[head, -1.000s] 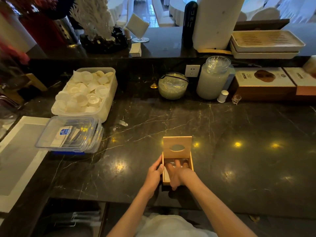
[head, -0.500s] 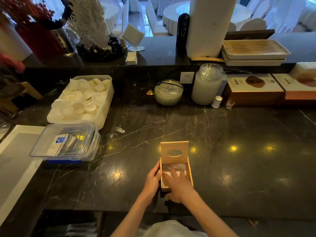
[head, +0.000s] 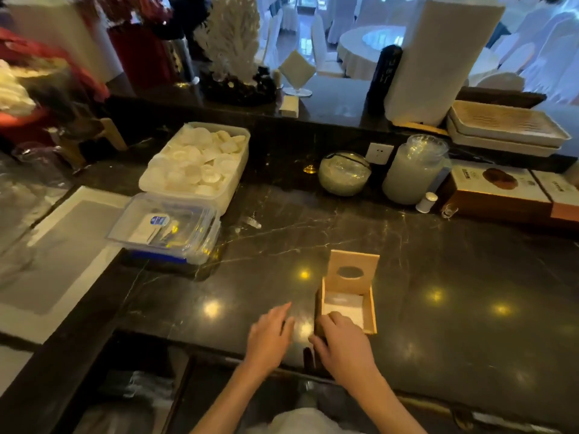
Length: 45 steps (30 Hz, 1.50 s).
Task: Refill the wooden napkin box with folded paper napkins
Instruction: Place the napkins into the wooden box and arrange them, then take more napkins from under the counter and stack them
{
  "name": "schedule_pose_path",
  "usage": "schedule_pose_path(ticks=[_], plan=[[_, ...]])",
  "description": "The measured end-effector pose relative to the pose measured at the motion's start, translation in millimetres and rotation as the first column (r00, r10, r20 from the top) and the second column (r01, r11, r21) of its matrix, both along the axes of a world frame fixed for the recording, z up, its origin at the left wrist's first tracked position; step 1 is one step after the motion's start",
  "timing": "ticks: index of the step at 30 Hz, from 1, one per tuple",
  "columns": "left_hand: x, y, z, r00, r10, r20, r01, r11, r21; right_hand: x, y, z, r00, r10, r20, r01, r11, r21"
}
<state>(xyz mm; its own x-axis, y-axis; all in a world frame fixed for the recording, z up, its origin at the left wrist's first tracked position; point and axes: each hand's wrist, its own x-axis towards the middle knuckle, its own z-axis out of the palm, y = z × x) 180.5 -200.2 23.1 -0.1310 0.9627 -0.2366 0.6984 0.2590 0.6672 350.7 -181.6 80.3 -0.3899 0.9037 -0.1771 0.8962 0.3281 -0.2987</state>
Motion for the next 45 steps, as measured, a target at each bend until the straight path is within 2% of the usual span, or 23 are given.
schedule_pose_path(ticks=[2,4,6,8,10,13,19,23,26,29,31,34,37,39,42,45], plan=[[-32.9,-31.2,-3.7,0.984,0.030,-0.178,-0.017,0.997,0.071,-15.3,-17.2,0.6,0.994,-0.012,-0.110,0.010,1.000,-0.012],[-64.8,-67.2,-7.2,0.953,0.107,-0.284,-0.076,0.990,0.117,-31.3,-35.2,-7.1,0.986,-0.041,-0.164,0.030,0.997,-0.070],[-92.2,-104.4,-7.1,0.916,0.162,-0.366,-0.130,0.985,0.112,-47.0,-55.2,-16.0,0.985,-0.037,-0.169,0.018,0.994,-0.112],[-114.2,-140.7,-3.7,0.890,0.146,-0.432,-0.134,0.989,0.060,-63.1,-75.9,-22.1,0.993,-0.007,-0.120,-0.012,0.988,-0.152],[-135.4,-175.5,-6.0,0.867,0.125,-0.483,-0.145,0.989,-0.005,-82.7,-95.9,-27.7,0.997,0.051,-0.065,-0.063,0.975,-0.211],[-162.9,-220.5,-19.1,0.859,0.131,-0.495,-0.198,0.976,-0.086,-110.2,-123.2,-44.1,0.993,0.098,-0.066,-0.112,0.953,-0.283],[-212.6,-262.2,-63.2,0.841,0.181,-0.510,-0.286,0.948,-0.136,-163.8,-149.2,-107.4,0.981,0.191,-0.030,-0.189,0.918,-0.349],[-241.3,-251.4,-104.8,0.861,0.196,-0.470,-0.301,0.940,-0.160,-199.4,-140.9,-155.6,0.987,0.152,-0.045,-0.156,0.882,-0.445],[-258.9,-227.6,-147.5,0.885,0.279,-0.372,-0.358,0.919,-0.163,-226.2,-124.2,-198.4,0.991,0.093,-0.093,-0.126,0.870,-0.476],[-273.0,-197.6,-194.2,0.879,0.400,-0.261,-0.443,0.887,-0.132,-258.4,-104.7,-235.7,0.980,-0.074,-0.186,-0.041,0.835,-0.548],[-282.8,-175.3,-228.1,0.867,0.472,-0.160,-0.493,0.859,-0.140,-274.5,-93.7,-266.8,0.942,-0.250,-0.226,0.061,0.786,-0.616],[-297.0,-143.4,-269.3,0.825,0.565,0.018,-0.555,0.815,-0.168,-300.9,-79.6,-309.5,0.828,-0.513,-0.226,0.203,0.650,-0.732],[-308.8,-109.2,-289.1,0.783,0.617,0.075,-0.589,0.775,-0.232,-333.6,-56.4,-337.5,0.704,-0.642,-0.304,0.240,0.618,-0.749],[-318.7,-85.4,-291.6,0.748,0.644,0.161,-0.605,0.761,-0.234,-351.2,-39.0,-349.3,0.655,-0.655,-0.376,0.225,0.644,-0.731],[-331.5,-52.9,-300.3,0.742,0.582,0.334,-0.585,0.805,-0.104,-361.9,-23.8,-360.0,0.636,-0.623,-0.455,0.212,0.708,-0.673],[-340.7,-31.4,-308.0,0.734,0.571,0.368,-0.554,0.816,-0.162,-374.7,-13.6,-356.1,0.597,-0.657,-0.461,0.193,0.675,-0.712]])
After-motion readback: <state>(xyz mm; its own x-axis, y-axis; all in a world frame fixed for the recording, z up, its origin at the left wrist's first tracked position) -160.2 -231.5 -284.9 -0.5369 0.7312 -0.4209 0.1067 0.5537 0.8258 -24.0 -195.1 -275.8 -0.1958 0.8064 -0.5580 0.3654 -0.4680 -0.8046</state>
